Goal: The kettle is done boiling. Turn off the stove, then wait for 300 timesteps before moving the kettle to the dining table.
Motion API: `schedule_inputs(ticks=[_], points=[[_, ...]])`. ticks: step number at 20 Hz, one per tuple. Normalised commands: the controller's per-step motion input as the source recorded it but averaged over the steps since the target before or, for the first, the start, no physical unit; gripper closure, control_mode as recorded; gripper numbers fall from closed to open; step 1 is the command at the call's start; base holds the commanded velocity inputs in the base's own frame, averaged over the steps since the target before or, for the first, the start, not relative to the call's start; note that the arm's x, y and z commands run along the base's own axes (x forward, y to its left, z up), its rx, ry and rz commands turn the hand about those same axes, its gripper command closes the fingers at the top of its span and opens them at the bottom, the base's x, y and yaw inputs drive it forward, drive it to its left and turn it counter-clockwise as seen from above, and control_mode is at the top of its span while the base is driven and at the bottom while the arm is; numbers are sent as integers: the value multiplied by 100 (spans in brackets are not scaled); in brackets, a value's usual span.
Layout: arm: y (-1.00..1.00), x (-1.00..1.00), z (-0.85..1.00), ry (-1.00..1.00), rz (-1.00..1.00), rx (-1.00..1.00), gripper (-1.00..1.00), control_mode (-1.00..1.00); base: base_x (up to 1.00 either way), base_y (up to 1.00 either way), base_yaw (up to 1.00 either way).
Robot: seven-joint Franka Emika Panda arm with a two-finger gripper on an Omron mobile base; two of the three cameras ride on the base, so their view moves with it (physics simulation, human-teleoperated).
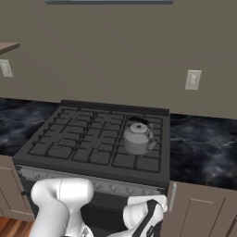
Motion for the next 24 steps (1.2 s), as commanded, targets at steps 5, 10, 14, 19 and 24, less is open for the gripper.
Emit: schedule_inputs(ticks=[5,10,14,19,24], points=[[-21,-18,-8,15,-4,32,100,-100,0,0,0],[-24,-19,-17,10,-3,26,-100,-100,0,0,0],[-5,-9,-5,0,0,4,-100,-100,0,0,0],[0,-31,0,-6,0,0,-100,-100,0,0,0],[-1,-25,5,-1,0,0,-100,-100,0,0,0]])
